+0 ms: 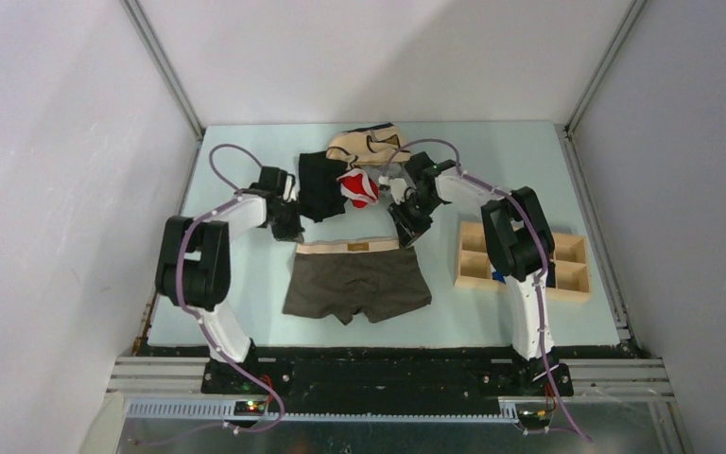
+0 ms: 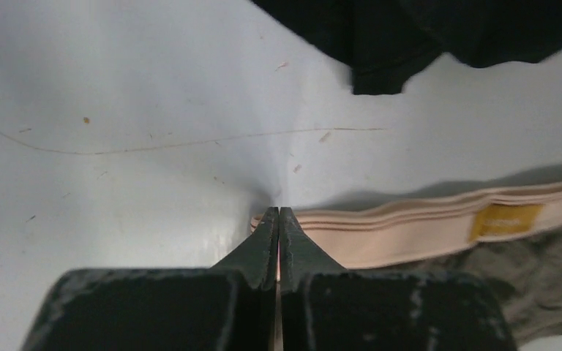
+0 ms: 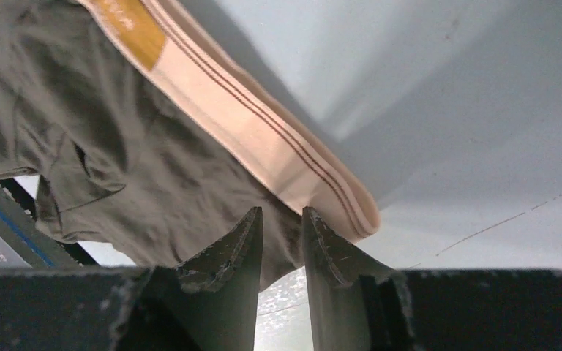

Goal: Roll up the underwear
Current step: Fold the underwear at the center of the board.

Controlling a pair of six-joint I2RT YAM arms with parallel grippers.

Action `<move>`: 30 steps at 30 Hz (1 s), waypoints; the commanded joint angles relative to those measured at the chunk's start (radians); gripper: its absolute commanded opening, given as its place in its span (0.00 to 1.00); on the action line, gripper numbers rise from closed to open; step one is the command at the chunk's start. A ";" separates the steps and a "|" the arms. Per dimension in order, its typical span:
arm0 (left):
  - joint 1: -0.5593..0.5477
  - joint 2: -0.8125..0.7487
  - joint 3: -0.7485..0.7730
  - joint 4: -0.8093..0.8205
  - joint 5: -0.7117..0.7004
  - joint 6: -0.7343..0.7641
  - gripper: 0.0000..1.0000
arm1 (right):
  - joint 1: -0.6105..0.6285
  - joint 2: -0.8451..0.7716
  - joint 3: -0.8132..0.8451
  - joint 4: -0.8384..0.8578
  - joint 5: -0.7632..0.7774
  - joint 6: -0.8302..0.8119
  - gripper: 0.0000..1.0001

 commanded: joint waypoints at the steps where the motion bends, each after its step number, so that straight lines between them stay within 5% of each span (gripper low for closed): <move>1: -0.035 0.072 0.055 -0.018 -0.130 0.053 0.00 | -0.024 0.045 0.044 0.009 0.049 -0.020 0.31; 10: -0.103 0.153 0.189 -0.017 -0.219 0.050 0.01 | -0.015 0.074 0.022 0.029 0.116 -0.014 0.33; 14: -0.100 0.089 0.213 -0.070 -0.250 0.034 0.24 | -0.009 0.071 0.029 0.030 0.105 -0.014 0.34; 16: -0.089 0.038 0.182 -0.093 -0.245 0.010 0.47 | -0.008 0.067 0.032 0.028 0.106 -0.014 0.34; 20: -0.054 -0.041 0.086 -0.100 -0.147 -0.021 0.62 | -0.006 0.056 0.027 0.027 0.105 -0.013 0.35; 23: -0.023 -0.051 0.045 -0.083 -0.113 -0.023 0.61 | -0.002 0.046 0.022 0.026 0.101 -0.013 0.35; 30: 0.006 0.028 0.025 -0.064 0.025 0.017 0.39 | 0.006 0.045 0.026 0.025 0.097 -0.014 0.36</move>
